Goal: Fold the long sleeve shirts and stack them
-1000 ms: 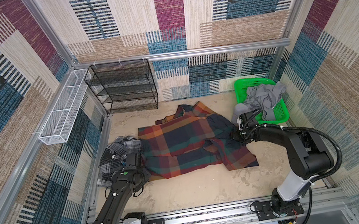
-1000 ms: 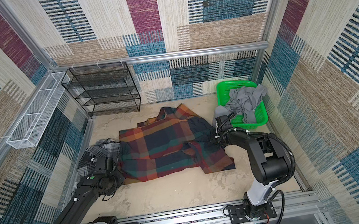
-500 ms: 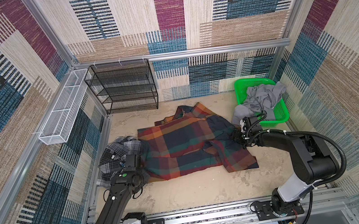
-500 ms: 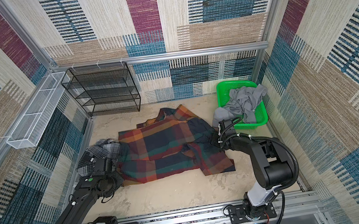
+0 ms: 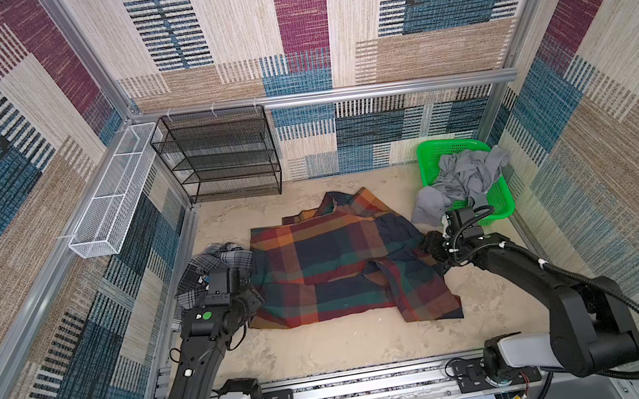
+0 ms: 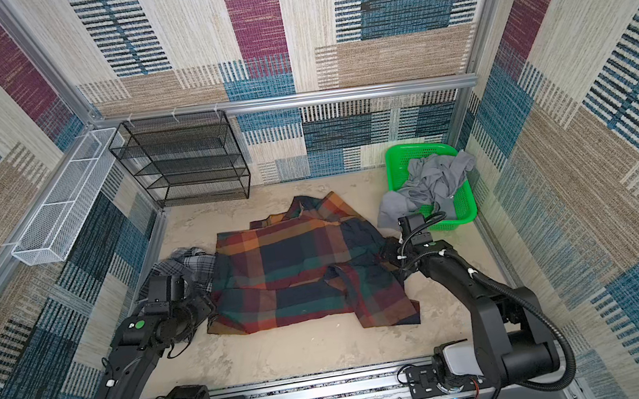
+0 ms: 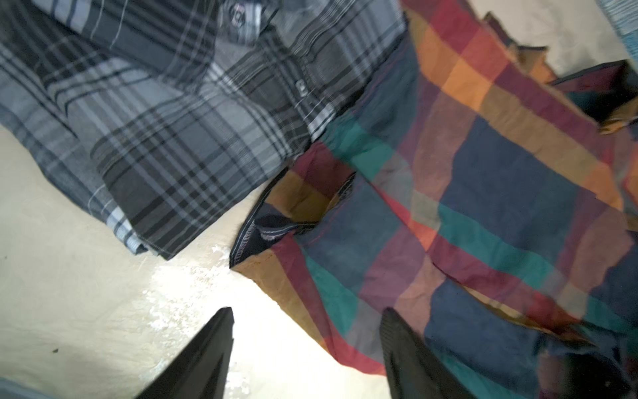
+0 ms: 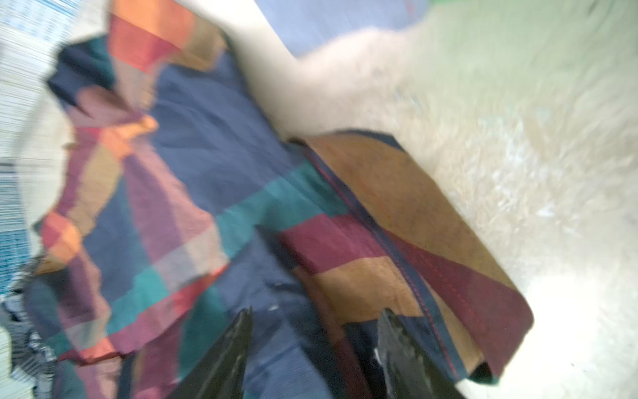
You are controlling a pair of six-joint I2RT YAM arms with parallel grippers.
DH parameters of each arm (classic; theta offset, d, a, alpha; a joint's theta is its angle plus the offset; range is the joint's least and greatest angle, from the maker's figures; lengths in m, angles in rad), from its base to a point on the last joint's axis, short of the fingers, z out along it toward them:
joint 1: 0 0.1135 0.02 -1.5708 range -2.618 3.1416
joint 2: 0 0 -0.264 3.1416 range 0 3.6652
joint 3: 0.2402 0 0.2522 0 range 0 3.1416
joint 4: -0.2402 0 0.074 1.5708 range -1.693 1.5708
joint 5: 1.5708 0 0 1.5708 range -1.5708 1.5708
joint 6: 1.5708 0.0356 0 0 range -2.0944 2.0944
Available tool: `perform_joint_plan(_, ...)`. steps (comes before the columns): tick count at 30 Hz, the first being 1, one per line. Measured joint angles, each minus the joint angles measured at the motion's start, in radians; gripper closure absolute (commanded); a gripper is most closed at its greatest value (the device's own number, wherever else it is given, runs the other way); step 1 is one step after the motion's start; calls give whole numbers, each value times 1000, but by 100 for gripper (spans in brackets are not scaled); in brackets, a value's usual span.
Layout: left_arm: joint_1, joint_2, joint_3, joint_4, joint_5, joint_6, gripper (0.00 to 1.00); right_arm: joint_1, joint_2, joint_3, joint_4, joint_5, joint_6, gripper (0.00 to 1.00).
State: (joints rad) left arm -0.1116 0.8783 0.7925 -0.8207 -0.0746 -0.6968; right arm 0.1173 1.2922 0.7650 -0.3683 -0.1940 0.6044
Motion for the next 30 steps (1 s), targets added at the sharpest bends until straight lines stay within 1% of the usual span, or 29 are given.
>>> perform_joint_plan(2,0,29,39,11,4,21,36,16,-8,53,-10,18,-32,40)
perform_joint_plan(5,0,137,105,40,59,45,37,95,43,179,-14,39,-104,40)
perform_joint_plan(7,-1,240,148,79,85,51,37,153,148,299,-13,56,-149,40)
perform_joint_plan(9,-2,322,177,97,90,55,37,182,248,385,-5,55,-182,40)
perform_joint_plan(12,-8,457,222,127,103,65,37,198,398,496,3,63,-211,41)
perform_joint_plan(16,-17,583,272,140,101,72,37,232,587,641,1,63,-231,42)
perform_joint_plan(20,-24,687,319,151,93,83,38,251,734,753,1,61,-247,42)
perform_joint_plan(23,-30,754,360,154,81,90,38,239,813,802,2,97,-246,43)
perform_joint_plan(25,-34,793,389,152,80,93,38,219,847,806,2,101,-242,42)
perform_joint_plan(28,-46,835,427,151,76,98,38,171,848,760,15,99,-211,43)
perform_joint_plan(30,-50,861,454,150,74,101,38,127,834,716,56,85,-189,42)
